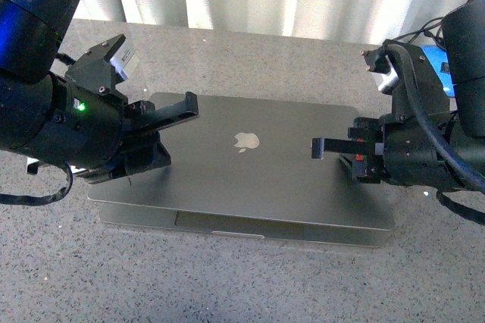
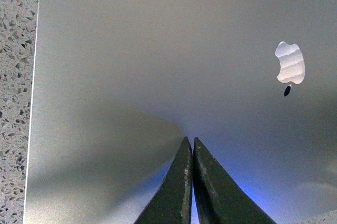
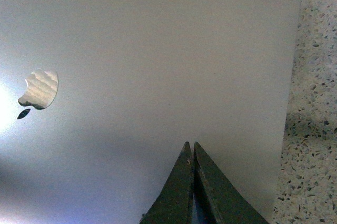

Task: Close laptop

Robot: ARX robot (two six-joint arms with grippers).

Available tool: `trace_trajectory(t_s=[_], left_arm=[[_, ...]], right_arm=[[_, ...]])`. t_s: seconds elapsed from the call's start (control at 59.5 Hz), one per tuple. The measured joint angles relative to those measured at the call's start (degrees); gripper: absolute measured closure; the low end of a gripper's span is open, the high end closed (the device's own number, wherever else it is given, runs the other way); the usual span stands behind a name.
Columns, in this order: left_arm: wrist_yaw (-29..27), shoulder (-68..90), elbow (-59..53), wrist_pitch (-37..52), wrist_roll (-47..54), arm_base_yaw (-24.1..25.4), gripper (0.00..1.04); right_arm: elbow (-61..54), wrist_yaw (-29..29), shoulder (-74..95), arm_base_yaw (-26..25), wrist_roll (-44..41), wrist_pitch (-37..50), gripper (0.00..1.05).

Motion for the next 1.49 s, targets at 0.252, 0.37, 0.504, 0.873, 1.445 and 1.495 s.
trace_trajectory(t_s=[0.252,0.37,0.504,0.873,1.445,1.495], left_arm=[[0.17,1.79,-0.7,1.99,-0.79,0.17,1.01],[0.2,2.62,-0.92,2.56,-1.36,0.11,1.01],[0.52,3.3,-0.96,3.15,-1.53,0.02,1.01],[0.72,4.17,-1.2,4.28,-1.95,0.02,1.01],[-0.68,1.88,-1.88,6.47,-3.34,2.34,1.01],[-1.68,-0.2,-1.88,7.23,-3.3,3.52,1.01]], right_arm=[[-0.63,-0.35,1.55,0.28,0.07,1.29,1.04],[-1.01,-0.42,1.75,0.26,0.07,1.53,1.04],[-1.14,-0.57,2.01,0.26,0.07,1.79,1.04],[-1.22,-0.57,2.4,0.26,0.07,2.03,1.04],[-1.88,3.61,-1.75,-0.5,-4.81,2.05,1.04],[-1.92,5.14,-3.72,-0.98,-6.49,2.36,1.04]])
